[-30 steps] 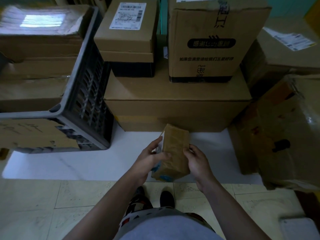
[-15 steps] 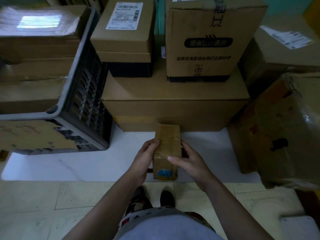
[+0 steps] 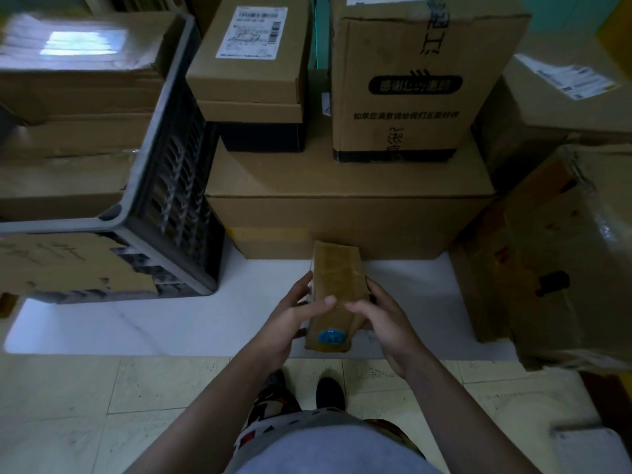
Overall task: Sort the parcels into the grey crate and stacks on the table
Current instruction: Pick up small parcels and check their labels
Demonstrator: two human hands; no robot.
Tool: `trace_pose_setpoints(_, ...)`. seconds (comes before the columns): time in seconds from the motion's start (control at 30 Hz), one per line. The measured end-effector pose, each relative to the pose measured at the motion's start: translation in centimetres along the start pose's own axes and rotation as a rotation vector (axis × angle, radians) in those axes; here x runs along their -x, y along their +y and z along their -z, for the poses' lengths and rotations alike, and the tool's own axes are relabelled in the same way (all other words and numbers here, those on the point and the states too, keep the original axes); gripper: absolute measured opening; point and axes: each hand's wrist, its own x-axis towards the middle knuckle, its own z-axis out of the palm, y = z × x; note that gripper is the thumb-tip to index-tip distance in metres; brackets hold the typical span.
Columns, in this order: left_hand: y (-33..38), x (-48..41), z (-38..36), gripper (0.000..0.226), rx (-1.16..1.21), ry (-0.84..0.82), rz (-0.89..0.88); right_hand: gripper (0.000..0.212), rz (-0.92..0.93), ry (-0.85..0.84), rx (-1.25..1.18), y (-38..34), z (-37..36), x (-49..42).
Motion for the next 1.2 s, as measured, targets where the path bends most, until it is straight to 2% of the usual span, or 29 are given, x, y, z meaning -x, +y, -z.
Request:
trace_pose_setpoints(0.1,0.0,0.1,0.1,0.101,-0.024,-0.003,-0.012,0.035,-0.014,0.017,-0.024,-0.1,0.2,0.0)
trace_pose_setpoints(0.17,0.0,0.1,0.0,0.101,-0.03,0.002,-0.006,0.035,-0.02,0.025,-0.021,-0.1,0.2,0.1)
trace_pose_setpoints(0.3,0.0,0.0,0.0,0.075,0.071,0.061,0.053,0.026,-0.048,0.095,-0.069,0.0,-0.1,0.1)
trace_pose_setpoints(0.4,0.0,-0.1,0.0,0.064,0.075,0.103,0.043,0.021,-0.066,0.131,-0.07,0.1,-0.5,0.0)
trace_pose_setpoints(0.5,-0.3,-0.1,-0.2,0.059,0.055,0.1,-0.003,0.027,-0.045,0.124,-0.005,0.2,-0.8,0.0)
trace_pose_setpoints(0.6,-0.1,0.1,-0.4,0.043,0.083,0.104,-0.021,0.031,-0.005,0.129,0.051,0.2,-0.7,0.2)
trace_pose_setpoints(0.73,0.8,0.3,-0.5,0.049,0.164,0.134,-0.013,0.018,0.009,0.135,-0.003,-0.1,-0.6,0.4)
trace_pose_setpoints(0.83,1.1,0.4,-0.9,0.037,0.12,0.191,-0.046,0.047,0.026,0.165,-0.02,-0.3,-0.8,0.5)
trace_pose_setpoints(0.9,1.1,0.3,-1.2,0.032,0.093,0.218,-0.084,0.033,0.041,0.205,-0.012,-0.2,-0.9,0.4)
trace_pose_setpoints(0.97,1.0,0.2,-1.3,0.033,0.092,0.221,-0.112,0.015,0.045,0.235,-0.006,-0.1,-0.9,0.3)
trace_pose_setpoints(1.2,0.4,0.3,-1.4,0.052,0.113,0.172,-0.162,0.018,0.055,0.209,-0.011,0.2,-0.8,0.2)
